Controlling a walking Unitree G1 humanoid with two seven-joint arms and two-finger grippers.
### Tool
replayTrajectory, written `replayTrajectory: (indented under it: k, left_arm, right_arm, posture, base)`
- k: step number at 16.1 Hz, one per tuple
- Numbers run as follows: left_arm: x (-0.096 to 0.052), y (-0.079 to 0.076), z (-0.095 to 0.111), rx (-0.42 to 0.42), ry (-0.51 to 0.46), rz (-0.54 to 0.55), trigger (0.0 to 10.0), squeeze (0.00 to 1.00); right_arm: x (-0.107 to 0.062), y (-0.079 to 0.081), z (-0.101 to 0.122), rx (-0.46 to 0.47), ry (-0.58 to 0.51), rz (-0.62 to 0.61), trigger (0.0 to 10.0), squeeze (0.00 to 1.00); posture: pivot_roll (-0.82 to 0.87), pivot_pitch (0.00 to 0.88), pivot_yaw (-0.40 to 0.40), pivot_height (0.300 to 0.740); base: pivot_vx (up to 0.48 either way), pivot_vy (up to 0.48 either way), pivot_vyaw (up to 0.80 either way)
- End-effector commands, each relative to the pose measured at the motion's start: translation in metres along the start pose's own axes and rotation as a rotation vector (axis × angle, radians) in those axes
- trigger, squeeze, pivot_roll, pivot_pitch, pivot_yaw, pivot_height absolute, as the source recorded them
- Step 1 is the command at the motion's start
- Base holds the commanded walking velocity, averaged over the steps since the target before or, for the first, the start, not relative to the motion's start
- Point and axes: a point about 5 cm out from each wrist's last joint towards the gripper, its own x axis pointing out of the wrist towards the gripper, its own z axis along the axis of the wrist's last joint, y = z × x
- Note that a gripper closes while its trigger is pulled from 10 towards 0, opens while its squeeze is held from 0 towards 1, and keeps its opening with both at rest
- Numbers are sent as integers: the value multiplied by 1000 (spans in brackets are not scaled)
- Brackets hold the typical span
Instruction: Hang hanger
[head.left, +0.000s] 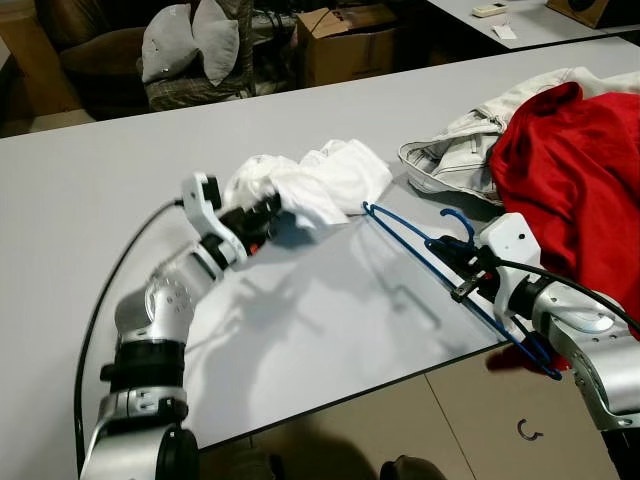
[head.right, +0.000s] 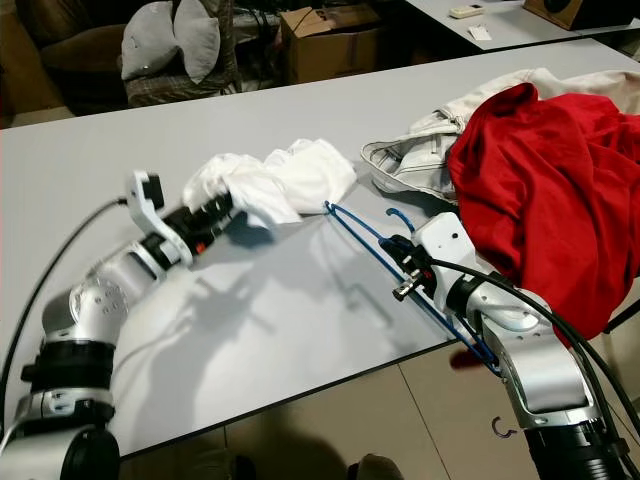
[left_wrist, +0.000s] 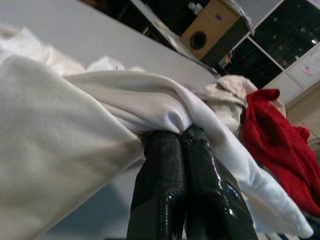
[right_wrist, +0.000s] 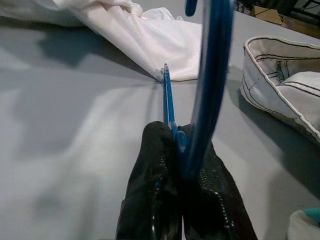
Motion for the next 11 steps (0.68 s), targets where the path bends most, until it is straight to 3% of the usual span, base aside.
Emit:
replayTrajectory:
  k: [1, 3, 7, 9, 10, 11]
  left_arm:
    - [3, -6, 15, -45, -93, -44, 0, 0]
    - [-3, -16, 46, -176, -302, -162, 0, 0]
    - [-20, -42, 84, -190, -441, -423, 0, 0]
    - [-26, -43, 96, -151, -465, -419, 0, 0]
    - [-21, -41, 97, -59, -427, -321, 0, 0]
    - [-12, -38, 91, 117, -328, -185, 0, 0]
  right_arm:
    - [-4, 0, -9, 15, 41, 0, 10000, 0]
    - [-7, -4, -8, 22, 38, -34, 10000, 0]
    - [-6, -11, -3, 33, 1, -77, 10000, 0]
    - [-5, -13, 0, 33, -17, -76, 10000, 0]
    - [-2, -10, 5, 33, -41, -57, 10000, 0]
    - [-1, -8, 9, 32, -65, -43, 10000, 0]
  posture:
    - [-139, 0, 74, 740]
    - [-144, 0, 76, 740]
    - [-139, 0, 70, 740]
    - [-134, 0, 66, 740]
    - [-124, 0, 58, 740]
    - [-119, 0, 55, 740]
  base:
    - [0, 0, 0]
    - [0, 0, 0]
    - [0, 0, 0]
    - [0, 0, 0]
    - [0, 0, 0]
    - [0, 0, 0]
